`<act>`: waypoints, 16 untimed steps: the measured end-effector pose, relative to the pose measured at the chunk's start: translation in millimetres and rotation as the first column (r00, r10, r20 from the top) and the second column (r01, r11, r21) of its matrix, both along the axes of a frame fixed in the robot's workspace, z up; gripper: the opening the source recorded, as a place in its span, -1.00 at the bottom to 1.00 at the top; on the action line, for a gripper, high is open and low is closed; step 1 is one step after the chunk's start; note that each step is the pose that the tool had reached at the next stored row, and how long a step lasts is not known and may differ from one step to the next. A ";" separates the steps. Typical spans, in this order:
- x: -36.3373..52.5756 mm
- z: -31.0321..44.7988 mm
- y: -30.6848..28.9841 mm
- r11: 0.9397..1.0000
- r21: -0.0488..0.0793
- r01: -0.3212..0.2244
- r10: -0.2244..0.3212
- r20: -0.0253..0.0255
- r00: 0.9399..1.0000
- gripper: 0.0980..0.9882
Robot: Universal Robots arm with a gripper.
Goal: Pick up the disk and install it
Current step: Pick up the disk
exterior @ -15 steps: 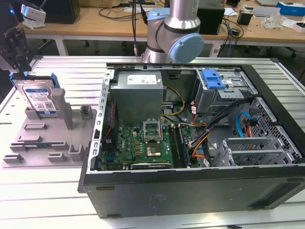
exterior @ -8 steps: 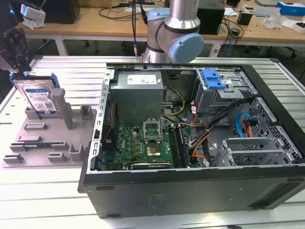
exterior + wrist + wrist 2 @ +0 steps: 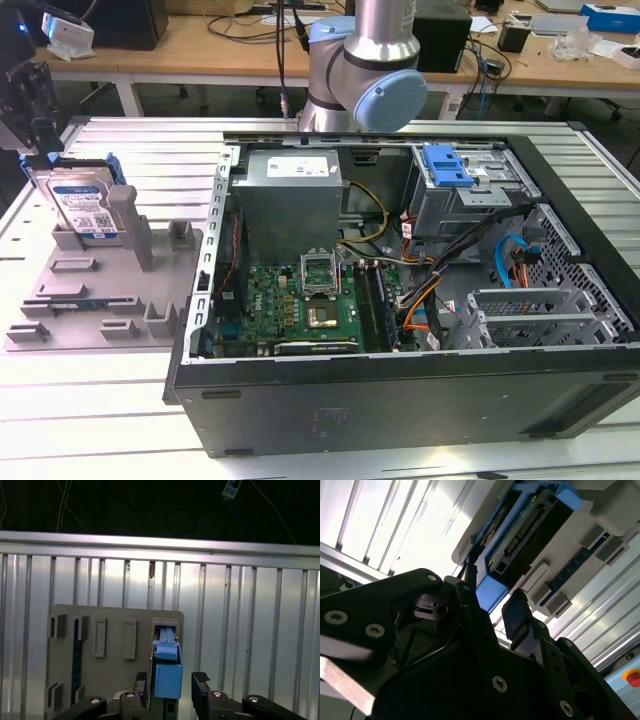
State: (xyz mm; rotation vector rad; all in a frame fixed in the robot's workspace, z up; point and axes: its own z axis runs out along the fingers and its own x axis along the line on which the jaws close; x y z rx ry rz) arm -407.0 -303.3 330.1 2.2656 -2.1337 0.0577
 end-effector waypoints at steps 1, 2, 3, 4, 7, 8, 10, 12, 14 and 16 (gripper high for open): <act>0.0 -0.9 -0.7 1.000 0.000 0.000 0.000 0.000 1.000 -0.14; 0.0 -1.8 -1.4 1.000 0.000 0.000 0.000 0.000 1.000 -0.14; 0.0 -2.5 -2.3 1.000 0.000 0.000 0.000 0.000 1.000 -0.14; 0.1 -3.8 -4.1 1.000 0.000 0.000 0.000 0.000 1.000 -0.14; 1.4 -4.8 -6.1 1.000 0.001 0.000 0.000 0.000 1.000 -0.14; 2.6 -5.0 -6.4 1.000 0.001 0.000 0.000 0.000 1.000 -0.14; 5.1 -5.3 -6.7 1.000 0.002 0.001 -0.001 0.000 1.000 -0.14; 5.6 -6.8 -6.6 1.000 0.003 0.002 -0.002 -0.001 1.000 -0.14; 5.6 -8.0 -6.7 1.000 0.003 0.003 -0.003 -0.005 1.000 -0.14; 5.6 -8.9 -6.7 1.000 0.003 0.003 -0.003 -0.012 1.000 -0.14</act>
